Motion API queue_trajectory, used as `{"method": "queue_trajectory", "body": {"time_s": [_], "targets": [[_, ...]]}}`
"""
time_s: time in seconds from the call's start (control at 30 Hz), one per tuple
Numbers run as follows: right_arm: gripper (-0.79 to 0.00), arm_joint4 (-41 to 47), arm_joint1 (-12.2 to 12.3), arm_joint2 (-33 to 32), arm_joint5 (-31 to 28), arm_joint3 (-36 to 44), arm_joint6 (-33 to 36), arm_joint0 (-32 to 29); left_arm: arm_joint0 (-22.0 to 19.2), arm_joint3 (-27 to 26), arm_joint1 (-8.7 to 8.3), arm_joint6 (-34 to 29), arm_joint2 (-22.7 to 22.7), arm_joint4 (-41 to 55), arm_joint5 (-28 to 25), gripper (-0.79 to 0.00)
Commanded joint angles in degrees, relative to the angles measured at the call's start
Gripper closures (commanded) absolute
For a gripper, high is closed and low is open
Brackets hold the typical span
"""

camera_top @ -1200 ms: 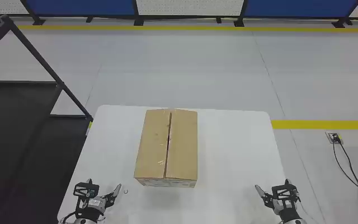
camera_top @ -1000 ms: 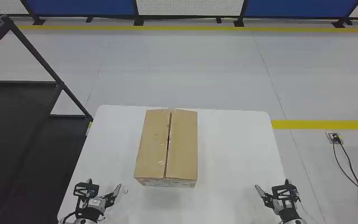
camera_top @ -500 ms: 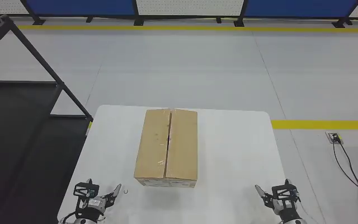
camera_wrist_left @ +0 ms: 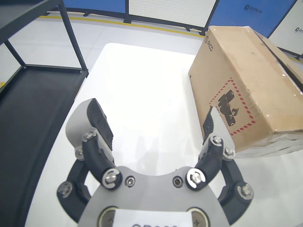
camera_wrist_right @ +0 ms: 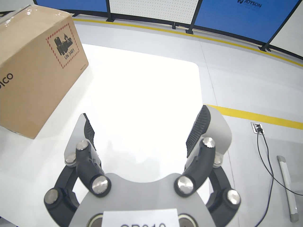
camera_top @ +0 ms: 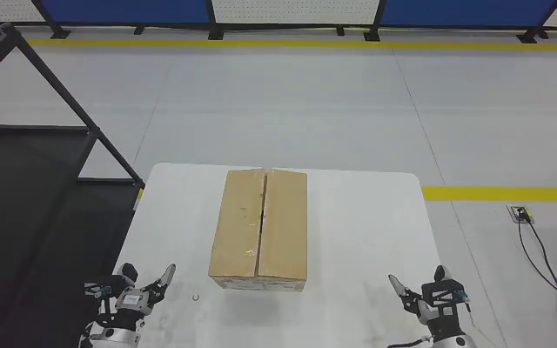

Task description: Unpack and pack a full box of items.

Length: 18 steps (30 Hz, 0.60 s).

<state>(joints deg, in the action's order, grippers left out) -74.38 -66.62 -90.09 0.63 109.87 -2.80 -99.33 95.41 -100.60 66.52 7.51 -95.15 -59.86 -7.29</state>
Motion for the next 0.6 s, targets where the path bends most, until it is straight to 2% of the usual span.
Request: {"method": "queue_trajectory", "body": {"time_s": [0.0, 0.3, 0.4, 0.5, 0.57], "targets": [[-0.785, -0.06, 0.01, -0.01, -0.01, -0.03, 0.02, 0.01, 0.06, -0.04, -0.04, -0.14, 0.04, -0.31, -0.31, -0.785], [-0.785, -0.06, 0.01, -0.01, -0.01, -0.03, 0.02, 0.01, -0.45, 0.51, -0.01, -0.27, 0.20, -0.60, -0.04, -0.785], [-0.785, -0.33, -0.13, 1.08, -0.58, -0.50, 0.20, 1.47, -3.60, 2.24, 0.33, -2.00, 2.49, -0.45, 1.96, -0.785], [-0.785, -2.55, -0.29, 3.39, -1.53, -1.27, 0.06, 3.25, -6.06, 4.15, 0.59, -1.71, 4.83, -4.17, 4.32, -0.785], [-0.785, -3.47, -0.40, 4.54, -2.08, -1.92, -0.62, 4.10, -7.63, 5.65, 0.79, -2.01, 6.59, -4.92, 4.05, -0.785]]}}
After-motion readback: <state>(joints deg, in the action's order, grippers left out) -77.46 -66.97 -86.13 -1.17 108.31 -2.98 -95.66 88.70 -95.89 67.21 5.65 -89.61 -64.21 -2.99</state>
